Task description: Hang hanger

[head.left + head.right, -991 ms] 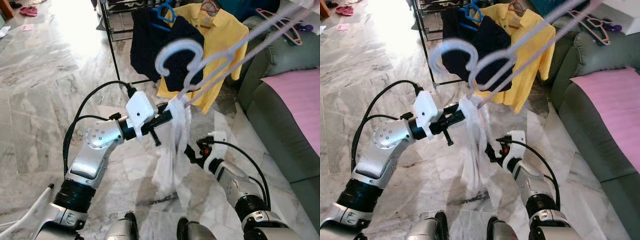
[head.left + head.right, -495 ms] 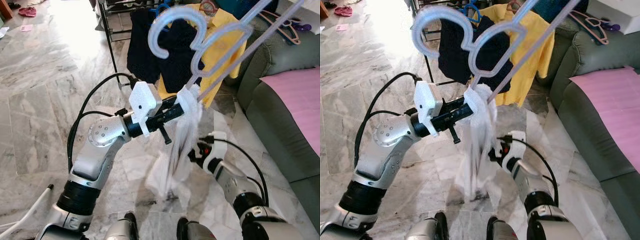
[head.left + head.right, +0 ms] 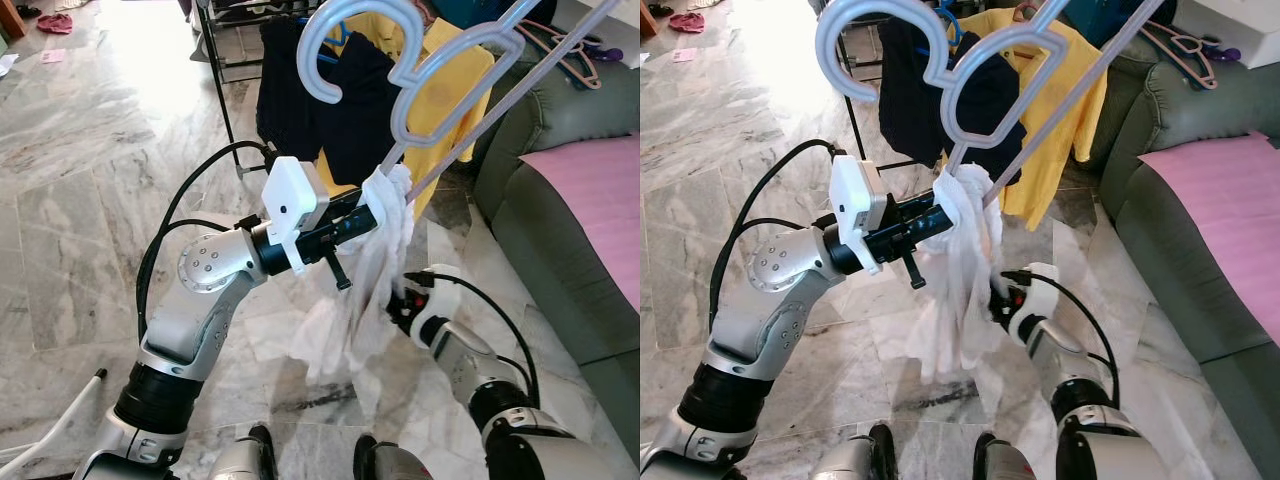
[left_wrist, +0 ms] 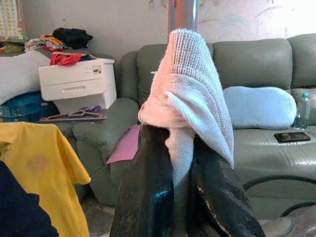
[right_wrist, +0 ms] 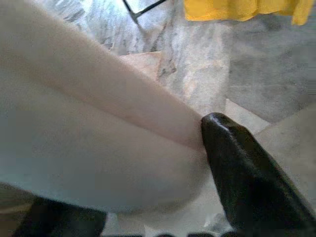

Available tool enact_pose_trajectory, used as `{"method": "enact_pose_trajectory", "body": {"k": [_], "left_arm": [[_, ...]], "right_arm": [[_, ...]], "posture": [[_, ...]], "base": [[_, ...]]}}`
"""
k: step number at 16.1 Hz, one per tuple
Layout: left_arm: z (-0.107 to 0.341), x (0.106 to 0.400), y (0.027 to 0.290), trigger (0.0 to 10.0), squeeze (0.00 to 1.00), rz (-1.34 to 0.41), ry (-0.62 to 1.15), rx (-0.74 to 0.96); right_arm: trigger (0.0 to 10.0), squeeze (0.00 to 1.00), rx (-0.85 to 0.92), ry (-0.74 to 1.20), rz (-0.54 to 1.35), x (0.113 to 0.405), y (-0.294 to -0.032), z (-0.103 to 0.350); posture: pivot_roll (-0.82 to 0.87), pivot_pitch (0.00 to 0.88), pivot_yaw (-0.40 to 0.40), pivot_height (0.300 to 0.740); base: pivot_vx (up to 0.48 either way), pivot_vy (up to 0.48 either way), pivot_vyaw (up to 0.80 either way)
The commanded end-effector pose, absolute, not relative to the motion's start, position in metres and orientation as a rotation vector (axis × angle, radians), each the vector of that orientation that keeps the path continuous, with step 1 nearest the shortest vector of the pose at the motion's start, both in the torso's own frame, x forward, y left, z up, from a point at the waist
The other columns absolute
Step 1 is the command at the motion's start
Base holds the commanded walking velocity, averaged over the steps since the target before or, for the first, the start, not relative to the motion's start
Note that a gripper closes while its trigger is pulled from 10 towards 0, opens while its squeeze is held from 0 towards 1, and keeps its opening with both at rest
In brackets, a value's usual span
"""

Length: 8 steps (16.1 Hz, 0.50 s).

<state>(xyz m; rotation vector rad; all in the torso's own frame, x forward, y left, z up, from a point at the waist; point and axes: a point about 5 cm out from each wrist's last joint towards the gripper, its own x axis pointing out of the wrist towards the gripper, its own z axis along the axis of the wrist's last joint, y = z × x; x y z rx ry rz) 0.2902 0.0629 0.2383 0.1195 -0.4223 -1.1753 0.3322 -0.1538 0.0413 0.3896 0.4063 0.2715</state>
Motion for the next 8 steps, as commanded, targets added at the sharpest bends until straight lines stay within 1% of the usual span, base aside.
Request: {"method": "enact_pose_trajectory", "body": {"k": [1,4,8], "left_arm": [[0.246,0.286,0.061,0.0,0.00,-1.187,-0.462,0.134],[0.248,0.288,0.062,0.0,0.00,-1.182,-0.467,0.136],[0.245,0.291,0.065,0.0,0.00,-1.165,-0.461,0.154]], "right_arm": [[0.0,0.00,0.400,0.433,0.224,0.326,-0.162,0.033],[0.0,0.00,0.393,0.440,0.179,0.324,-0.170,0.030],[0.0,0.00,0.393,0.430,0.150,0.326,-0.174,0.032]], "posture": [[-0.01,0.220,-0.009,0.740],[-0.01,0.218,-0.008,0.740],[-0.01,0.216,-0.009,0.740]], "base": [[0.000,0.000,0.00],[0.000,0.000,0.00],[0.000,0.000,0.00]]}}
